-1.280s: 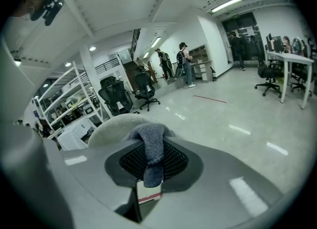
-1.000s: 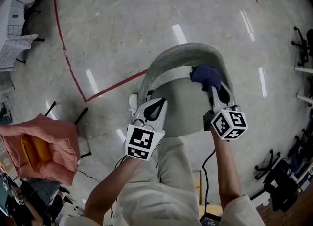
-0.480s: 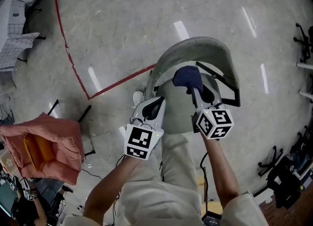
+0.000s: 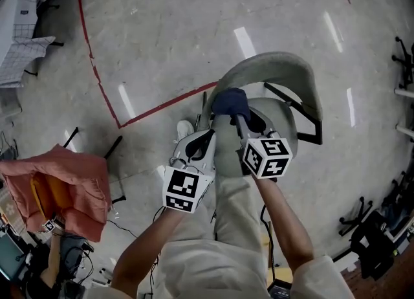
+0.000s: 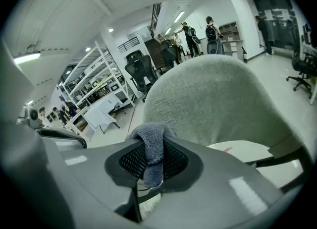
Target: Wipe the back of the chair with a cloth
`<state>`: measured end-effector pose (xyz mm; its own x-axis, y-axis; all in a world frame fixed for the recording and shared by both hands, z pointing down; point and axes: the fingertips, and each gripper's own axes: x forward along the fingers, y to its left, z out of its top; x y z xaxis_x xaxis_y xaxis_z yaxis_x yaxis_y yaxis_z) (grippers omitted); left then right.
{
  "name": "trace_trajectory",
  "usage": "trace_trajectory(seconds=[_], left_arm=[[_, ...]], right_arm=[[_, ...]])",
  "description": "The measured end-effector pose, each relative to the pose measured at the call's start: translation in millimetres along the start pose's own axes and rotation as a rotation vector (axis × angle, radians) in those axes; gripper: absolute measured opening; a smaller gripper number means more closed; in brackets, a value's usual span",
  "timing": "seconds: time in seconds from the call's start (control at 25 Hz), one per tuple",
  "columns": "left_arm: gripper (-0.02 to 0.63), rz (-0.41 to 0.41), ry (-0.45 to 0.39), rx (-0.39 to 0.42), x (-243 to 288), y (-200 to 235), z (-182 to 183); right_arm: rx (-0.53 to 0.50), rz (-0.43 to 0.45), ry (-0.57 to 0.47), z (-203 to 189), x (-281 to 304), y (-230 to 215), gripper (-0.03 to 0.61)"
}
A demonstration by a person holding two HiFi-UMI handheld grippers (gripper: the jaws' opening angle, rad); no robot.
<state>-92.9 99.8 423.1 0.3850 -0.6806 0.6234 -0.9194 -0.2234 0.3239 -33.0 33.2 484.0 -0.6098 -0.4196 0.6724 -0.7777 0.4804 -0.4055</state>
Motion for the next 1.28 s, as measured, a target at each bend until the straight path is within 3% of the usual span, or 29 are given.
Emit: trace_trajectory(seconds=[0.2, 0.96, 1.28], left_arm=[[0.002, -0.006, 0.007, 0.003, 2.6, 2.4, 1.0], [0.002, -0.074, 0.028, 0.035, 28.9, -6.8, 13.4], [0.002, -0.076, 0.036, 0.042, 34.8, -4.2, 15.0]], right_arm=[[0.071, -0.002, 0.036, -5.7, 18.1, 0.4, 0.080], [0.435, -0.052, -0.094, 31.3, 38.4, -42.6, 0.080], [0.504, -0.099, -0.127, 37.3, 38.1, -61.8, 0.079]])
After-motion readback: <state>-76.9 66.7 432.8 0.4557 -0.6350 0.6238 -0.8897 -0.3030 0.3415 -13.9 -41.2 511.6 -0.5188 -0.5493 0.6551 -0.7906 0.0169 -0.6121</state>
